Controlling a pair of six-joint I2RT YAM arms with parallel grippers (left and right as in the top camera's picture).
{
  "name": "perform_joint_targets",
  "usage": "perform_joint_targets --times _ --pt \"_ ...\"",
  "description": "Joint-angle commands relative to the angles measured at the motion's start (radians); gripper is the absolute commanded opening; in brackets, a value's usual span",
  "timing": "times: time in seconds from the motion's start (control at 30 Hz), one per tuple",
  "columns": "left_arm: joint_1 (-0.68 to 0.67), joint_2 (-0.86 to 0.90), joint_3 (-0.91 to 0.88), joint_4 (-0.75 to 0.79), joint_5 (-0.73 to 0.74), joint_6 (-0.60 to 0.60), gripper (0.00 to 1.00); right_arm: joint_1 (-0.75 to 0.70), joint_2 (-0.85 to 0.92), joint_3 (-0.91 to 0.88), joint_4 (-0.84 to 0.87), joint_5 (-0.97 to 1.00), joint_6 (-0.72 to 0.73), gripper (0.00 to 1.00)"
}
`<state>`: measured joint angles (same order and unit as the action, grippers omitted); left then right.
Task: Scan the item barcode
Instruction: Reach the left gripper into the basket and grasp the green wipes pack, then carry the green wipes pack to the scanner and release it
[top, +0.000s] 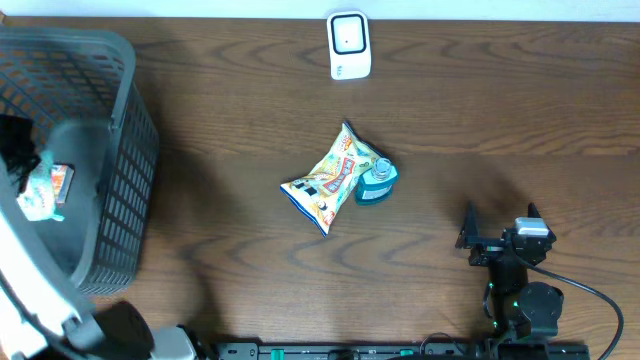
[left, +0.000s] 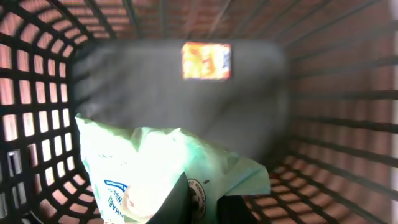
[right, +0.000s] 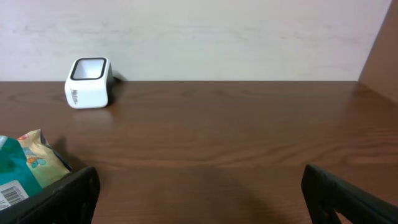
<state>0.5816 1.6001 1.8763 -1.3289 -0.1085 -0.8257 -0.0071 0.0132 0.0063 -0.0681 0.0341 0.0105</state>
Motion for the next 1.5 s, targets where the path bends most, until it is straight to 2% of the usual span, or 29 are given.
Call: perform_joint_targets --times 0.0,0.13,0.3,0.5,0.7,0.9,1.17,1.47 --pt "-0.011 -0.14 0.01 0.039 0.077 -0.043 0.07 0.002 0.001 -0.001 -0.003 0.005 -0.011 0.99" --pt "-0.116 -0.294 0.01 0.117 0.136 -0.042 0.07 0.002 0.002 -0.001 -0.004 0.005 -0.011 0.99" --pt "-0.361 -0.398 0.01 0.169 0.135 -0.027 0.07 0.002 0.002 -0.001 -0.004 0.005 -0.011 0.99" --pt "-0.676 -0.379 -0.022 0.171 0.135 0.099 0.07 0.002 0.002 -0.001 -0.004 0.005 -0.011 0.99" --pt "-0.881 -0.26 -0.099 0.172 0.133 0.271 0.07 0.002 0.002 -0.001 -0.004 0.005 -0.011 0.99" --pt "-0.979 -0.092 -0.156 0.188 -0.013 0.302 0.07 0.002 0.002 -0.001 -0.003 0.005 -0.011 0.99" --pt "-1.039 0.249 -0.185 0.234 -0.016 0.277 0.07 0.002 0.002 -0.001 -0.004 0.005 -0.011 0.99" --pt "-1.036 0.461 -0.185 0.284 -0.016 0.161 0.07 0.002 0.002 -0.001 -0.004 0.005 -0.011 0.99"
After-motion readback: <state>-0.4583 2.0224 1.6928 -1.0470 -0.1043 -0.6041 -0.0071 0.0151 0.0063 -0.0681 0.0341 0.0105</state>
